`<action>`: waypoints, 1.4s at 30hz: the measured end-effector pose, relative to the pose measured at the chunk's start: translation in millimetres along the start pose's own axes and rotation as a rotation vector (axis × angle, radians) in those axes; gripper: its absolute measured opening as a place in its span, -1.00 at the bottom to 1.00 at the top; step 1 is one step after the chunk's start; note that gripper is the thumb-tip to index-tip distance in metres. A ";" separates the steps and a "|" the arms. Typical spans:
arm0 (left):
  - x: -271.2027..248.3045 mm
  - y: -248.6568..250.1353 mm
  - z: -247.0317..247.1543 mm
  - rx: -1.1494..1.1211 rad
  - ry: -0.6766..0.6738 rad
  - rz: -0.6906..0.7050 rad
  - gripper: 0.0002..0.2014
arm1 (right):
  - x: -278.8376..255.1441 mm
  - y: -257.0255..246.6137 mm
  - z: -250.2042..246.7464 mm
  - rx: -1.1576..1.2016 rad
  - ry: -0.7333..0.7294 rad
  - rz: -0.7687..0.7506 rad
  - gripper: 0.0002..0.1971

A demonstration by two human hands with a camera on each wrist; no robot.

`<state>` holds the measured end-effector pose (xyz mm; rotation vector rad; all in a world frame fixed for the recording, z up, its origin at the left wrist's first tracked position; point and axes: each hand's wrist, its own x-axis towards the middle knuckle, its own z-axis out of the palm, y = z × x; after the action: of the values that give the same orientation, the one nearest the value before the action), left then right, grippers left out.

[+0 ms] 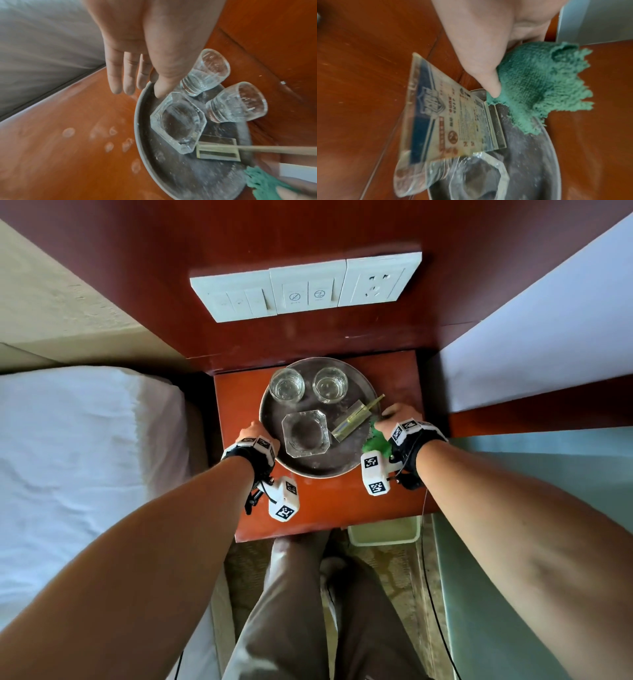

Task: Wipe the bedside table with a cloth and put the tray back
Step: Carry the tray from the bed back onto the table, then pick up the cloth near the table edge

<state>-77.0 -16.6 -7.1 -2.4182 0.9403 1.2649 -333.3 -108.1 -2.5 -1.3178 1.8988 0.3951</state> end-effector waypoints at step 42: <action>-205.5 -3.2 168.3 -0.218 -0.493 0.299 -0.53 | -203.9 196.3 56.6 0.086 -0.322 -0.292 -0.33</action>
<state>-267.6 156.3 58.7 -1.9913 1.0757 2.0427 -452.0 142.4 78.1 -1.3582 1.4199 0.3475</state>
